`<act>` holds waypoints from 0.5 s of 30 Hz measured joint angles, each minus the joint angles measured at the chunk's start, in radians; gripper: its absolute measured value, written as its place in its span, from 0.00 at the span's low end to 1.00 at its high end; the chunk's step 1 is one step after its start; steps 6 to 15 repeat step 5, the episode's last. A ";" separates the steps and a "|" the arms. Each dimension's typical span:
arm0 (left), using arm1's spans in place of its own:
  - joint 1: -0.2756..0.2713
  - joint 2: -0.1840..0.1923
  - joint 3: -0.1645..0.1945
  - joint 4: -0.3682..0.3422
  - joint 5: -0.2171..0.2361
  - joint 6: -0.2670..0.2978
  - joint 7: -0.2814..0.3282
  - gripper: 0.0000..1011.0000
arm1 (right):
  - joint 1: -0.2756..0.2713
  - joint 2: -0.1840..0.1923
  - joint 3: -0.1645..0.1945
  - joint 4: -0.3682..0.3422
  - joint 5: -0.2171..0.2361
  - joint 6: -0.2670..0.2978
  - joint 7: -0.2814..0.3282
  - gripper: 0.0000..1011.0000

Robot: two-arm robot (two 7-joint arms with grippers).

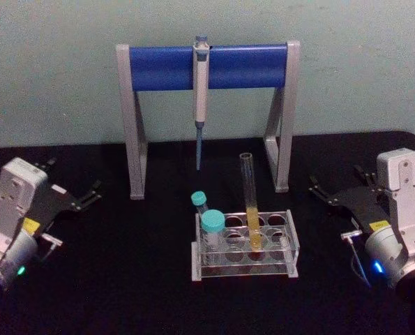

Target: Pick up the test tube from the test tube rack, shake it, then place it back into the test tube rack.

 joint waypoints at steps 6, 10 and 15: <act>0.000 0.000 0.000 0.000 0.000 0.000 0.000 0.99 | 0.000 0.000 0.000 0.000 0.000 0.000 0.000 0.99; 0.000 0.000 0.000 0.000 0.000 0.000 0.000 0.99 | 0.000 0.000 0.000 0.000 0.000 0.000 0.000 0.99; 0.000 0.000 0.000 0.000 0.000 0.000 0.000 0.99 | 0.000 0.000 0.000 0.000 0.000 0.000 0.000 0.99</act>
